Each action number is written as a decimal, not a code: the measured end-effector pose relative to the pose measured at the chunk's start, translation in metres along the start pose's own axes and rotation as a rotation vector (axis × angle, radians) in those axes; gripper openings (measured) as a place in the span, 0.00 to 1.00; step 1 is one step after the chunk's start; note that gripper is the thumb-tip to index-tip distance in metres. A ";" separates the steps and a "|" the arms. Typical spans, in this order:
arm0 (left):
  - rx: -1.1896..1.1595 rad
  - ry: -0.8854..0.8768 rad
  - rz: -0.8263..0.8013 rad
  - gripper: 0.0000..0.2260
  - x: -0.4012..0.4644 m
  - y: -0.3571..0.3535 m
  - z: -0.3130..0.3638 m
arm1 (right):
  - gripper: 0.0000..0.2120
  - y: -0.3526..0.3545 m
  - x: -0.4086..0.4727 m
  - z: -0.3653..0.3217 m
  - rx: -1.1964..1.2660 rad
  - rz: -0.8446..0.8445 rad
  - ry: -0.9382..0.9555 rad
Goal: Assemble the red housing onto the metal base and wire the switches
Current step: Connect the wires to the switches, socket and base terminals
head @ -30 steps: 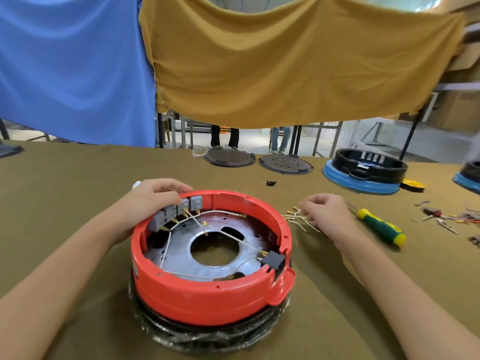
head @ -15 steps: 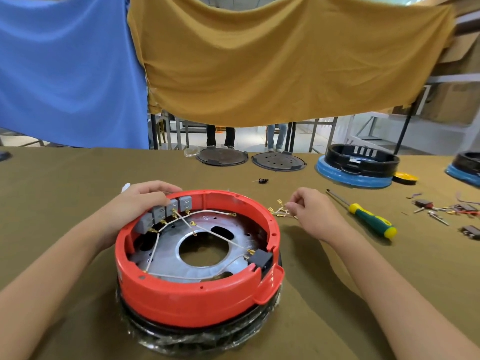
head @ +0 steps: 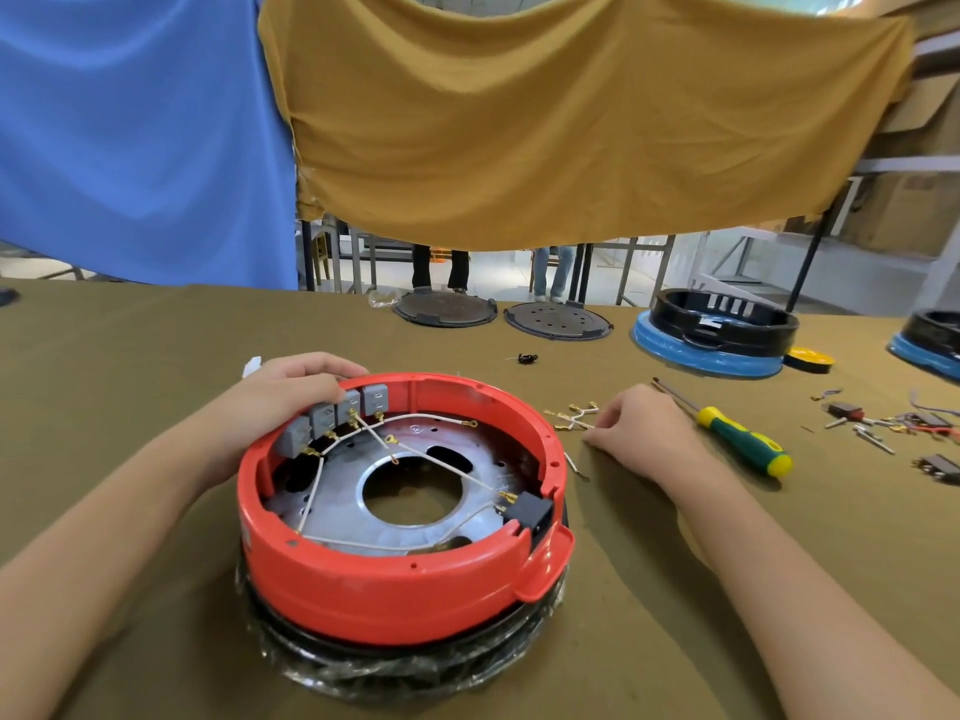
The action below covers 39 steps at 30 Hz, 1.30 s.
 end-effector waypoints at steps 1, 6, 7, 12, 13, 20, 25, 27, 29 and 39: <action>0.003 0.001 0.000 0.12 0.000 0.000 0.000 | 0.09 0.001 0.001 0.000 -0.036 0.025 -0.011; 0.021 -0.002 0.001 0.11 0.000 -0.001 0.003 | 0.09 -0.004 0.001 0.000 -0.201 0.012 -0.021; 0.022 -0.004 0.003 0.11 -0.001 -0.002 0.003 | 0.11 -0.004 0.000 -0.001 -0.192 -0.001 -0.004; 0.037 -0.019 -0.005 0.11 -0.001 -0.003 0.004 | 0.08 0.003 -0.019 -0.022 0.864 -0.483 0.056; 0.045 -0.023 -0.008 0.11 0.000 -0.003 0.004 | 0.05 0.001 -0.028 -0.033 1.150 -0.701 0.067; 0.153 -0.079 -0.107 0.12 -0.002 -0.003 0.011 | 0.09 0.003 -0.052 -0.058 1.313 -0.945 0.157; 0.156 -0.101 -0.180 0.12 -0.008 -0.007 0.020 | 0.06 0.033 -0.063 -0.081 1.041 -0.771 0.298; 0.172 -0.107 -0.240 0.14 -0.009 -0.011 0.023 | 0.05 0.039 -0.081 -0.111 0.856 -0.773 0.429; 0.165 -0.137 -0.297 0.13 -0.012 -0.018 0.026 | 0.05 0.040 -0.097 -0.138 0.759 -0.771 0.522; 0.079 -0.630 -0.080 0.08 -0.011 -0.018 0.070 | 0.08 -0.002 -0.114 -0.158 0.796 -0.928 0.577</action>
Point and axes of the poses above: each hand's wrist, its own x-axis towards the middle knuckle, its own y-axis out of the back of the hand, z = x × y, the point moved 8 cm from there along x, towards the middle knuckle, and after that the axes turned 14 degrees about -y, right-handed, at the moved point
